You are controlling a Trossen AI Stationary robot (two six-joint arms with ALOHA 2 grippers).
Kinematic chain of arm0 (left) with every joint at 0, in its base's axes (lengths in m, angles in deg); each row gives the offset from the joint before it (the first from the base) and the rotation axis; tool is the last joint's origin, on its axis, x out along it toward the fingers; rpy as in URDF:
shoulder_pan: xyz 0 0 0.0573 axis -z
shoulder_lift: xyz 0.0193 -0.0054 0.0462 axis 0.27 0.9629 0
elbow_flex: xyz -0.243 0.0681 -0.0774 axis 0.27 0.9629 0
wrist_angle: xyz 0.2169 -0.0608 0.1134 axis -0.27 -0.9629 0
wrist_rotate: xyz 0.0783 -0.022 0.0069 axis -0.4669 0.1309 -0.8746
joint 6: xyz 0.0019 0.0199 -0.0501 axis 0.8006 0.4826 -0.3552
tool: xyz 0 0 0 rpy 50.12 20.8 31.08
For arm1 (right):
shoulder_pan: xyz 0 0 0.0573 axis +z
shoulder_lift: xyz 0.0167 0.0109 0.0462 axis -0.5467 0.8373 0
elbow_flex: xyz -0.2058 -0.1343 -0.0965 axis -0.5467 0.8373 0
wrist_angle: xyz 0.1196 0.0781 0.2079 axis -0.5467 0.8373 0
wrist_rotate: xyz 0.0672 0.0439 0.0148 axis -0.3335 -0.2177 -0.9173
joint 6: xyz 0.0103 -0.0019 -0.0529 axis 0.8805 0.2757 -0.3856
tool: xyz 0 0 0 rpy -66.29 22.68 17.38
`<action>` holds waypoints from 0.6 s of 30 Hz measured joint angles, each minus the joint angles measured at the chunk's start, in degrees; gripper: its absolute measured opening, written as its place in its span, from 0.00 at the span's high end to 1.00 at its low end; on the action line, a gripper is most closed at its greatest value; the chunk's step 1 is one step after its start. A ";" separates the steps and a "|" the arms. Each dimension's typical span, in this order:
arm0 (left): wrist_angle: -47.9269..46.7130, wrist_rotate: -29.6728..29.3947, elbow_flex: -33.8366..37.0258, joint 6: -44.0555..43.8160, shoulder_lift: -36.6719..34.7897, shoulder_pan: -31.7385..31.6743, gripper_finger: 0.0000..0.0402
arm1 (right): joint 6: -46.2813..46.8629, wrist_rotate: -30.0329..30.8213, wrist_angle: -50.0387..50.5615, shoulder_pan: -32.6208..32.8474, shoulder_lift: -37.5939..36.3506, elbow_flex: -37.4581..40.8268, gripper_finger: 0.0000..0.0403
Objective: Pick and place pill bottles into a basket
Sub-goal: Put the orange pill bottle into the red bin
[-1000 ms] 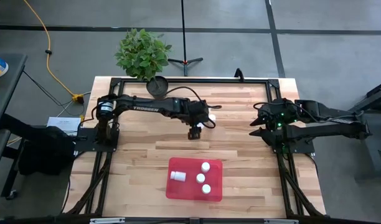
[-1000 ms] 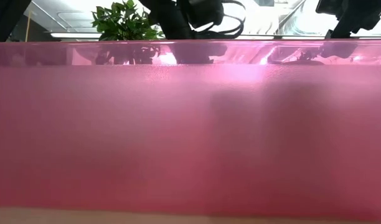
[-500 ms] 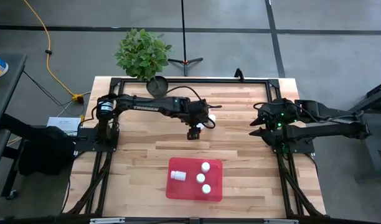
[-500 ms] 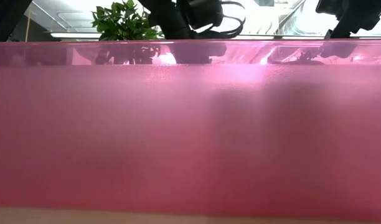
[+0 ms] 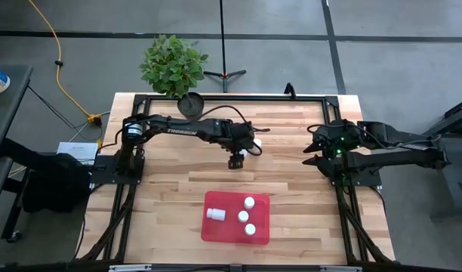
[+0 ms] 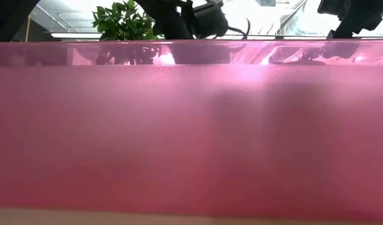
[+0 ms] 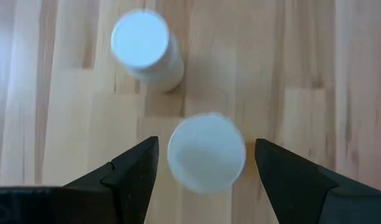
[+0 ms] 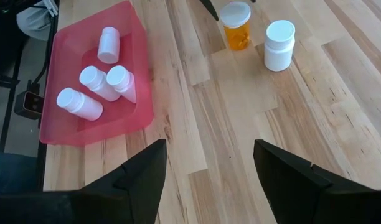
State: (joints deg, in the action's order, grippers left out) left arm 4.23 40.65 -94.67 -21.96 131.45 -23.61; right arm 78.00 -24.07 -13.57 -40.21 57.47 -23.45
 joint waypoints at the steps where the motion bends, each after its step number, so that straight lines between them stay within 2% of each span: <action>1: -0.43 0.00 0.00 0.01 0.40 -0.04 0.26 | 0.04 0.02 0.00 0.00 0.00 0.00 0.42; 18: 0.78 0.39 0.01 0.25 2.90 0.04 0.26 | 0.08 -0.02 0.02 0.00 0.00 0.00 0.42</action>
State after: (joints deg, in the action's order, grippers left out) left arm 5.01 41.04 -94.66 -21.71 134.35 -23.57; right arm 78.07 -24.09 -13.55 -40.21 57.47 -23.45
